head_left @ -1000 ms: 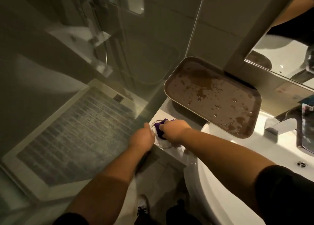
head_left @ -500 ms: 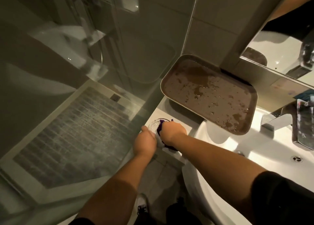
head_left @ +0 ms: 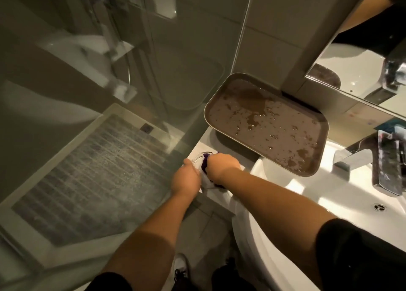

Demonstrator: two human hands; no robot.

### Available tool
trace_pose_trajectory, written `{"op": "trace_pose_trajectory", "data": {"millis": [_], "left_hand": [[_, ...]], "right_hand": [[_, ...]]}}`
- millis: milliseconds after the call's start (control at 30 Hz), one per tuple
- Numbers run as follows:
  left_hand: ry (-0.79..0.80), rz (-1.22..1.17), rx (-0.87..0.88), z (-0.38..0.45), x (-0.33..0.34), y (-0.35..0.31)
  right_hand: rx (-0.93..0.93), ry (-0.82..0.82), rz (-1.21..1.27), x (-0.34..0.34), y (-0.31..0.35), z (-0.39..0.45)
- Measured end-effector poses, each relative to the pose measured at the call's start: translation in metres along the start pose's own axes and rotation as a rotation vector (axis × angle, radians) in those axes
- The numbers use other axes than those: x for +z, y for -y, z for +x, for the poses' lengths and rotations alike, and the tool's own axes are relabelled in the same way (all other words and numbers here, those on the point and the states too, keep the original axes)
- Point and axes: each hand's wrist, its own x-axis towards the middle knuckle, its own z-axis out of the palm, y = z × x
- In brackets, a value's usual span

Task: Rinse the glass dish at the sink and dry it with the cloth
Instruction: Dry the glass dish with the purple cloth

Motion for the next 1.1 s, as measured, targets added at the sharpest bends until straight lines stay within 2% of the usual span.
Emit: {"op": "trace_pose_trajectory", "data": {"millis": [100, 167, 367, 467, 567, 733, 800, 867, 1033, 1100], "left_hand": [[-0.027, -0.195, -0.155, -0.021, 0.013, -0.006], [0.004, -0.180, -0.163, -0.019, 0.011, -0.006], [0.125, 0.282, 0.244, 0.025, -0.023, -0.002], [0.121, 0.381, 0.315, 0.029, -0.026, -0.006], [0.081, 0.293, 0.223, 0.019, -0.018, -0.003], [-0.034, -0.186, -0.153, -0.025, 0.009, -0.006], [-0.011, -0.247, -0.230, -0.030, 0.010, -0.005], [0.027, -0.136, -0.142, -0.018, 0.002, 0.000], [0.131, 0.291, 0.310, 0.026, -0.028, 0.002], [0.161, 0.375, 0.390, 0.032, -0.032, -0.001]], "right_hand": [[0.042, 0.012, 0.041, 0.006, -0.001, -0.001], [0.004, 0.018, 0.014, 0.006, -0.007, 0.000], [-0.191, 0.079, -0.097, -0.008, -0.019, 0.004], [-0.263, 0.052, -0.159, -0.012, -0.026, 0.003], [-0.228, 0.005, -0.108, -0.006, -0.022, -0.001], [-0.065, -0.019, 0.020, 0.005, -0.008, -0.001], [-0.081, -0.016, 0.016, 0.007, -0.007, -0.001], [-0.100, -0.023, 0.011, 0.005, -0.010, 0.001], [-0.150, 0.036, -0.043, -0.003, -0.012, 0.003], [-0.165, 0.024, -0.063, -0.003, -0.013, 0.003]]}}
